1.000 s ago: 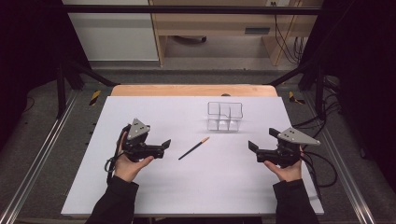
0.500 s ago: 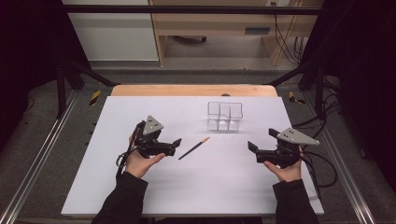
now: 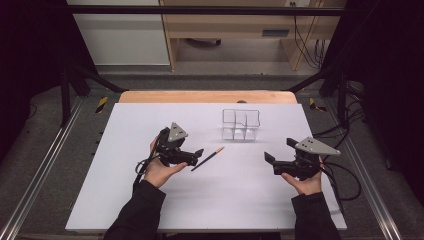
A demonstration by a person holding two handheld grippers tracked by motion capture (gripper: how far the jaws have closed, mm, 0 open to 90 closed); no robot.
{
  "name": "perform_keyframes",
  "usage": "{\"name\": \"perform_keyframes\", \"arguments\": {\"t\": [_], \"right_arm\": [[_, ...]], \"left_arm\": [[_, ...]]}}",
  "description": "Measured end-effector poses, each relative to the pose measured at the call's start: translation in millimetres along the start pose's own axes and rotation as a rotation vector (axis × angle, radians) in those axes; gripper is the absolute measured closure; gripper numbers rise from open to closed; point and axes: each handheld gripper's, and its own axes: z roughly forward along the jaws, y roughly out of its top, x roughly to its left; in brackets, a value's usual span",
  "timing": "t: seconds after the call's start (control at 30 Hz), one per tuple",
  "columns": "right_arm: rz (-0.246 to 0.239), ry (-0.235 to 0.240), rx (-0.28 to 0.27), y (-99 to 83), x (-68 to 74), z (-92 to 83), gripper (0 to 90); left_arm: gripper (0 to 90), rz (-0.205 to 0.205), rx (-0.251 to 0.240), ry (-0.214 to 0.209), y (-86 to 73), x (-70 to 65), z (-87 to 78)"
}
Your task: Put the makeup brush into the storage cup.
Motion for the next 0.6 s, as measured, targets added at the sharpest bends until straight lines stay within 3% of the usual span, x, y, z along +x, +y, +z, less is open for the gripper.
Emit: {"name": "perform_keyframes", "arguments": {"t": [0.6], "right_arm": [[0.000,0.005,0.005,-0.1,0.6,0.7,6.1]], "left_arm": [[9.5,0.043,0.116,-0.018,8.1,-9.3,40.6]]}}
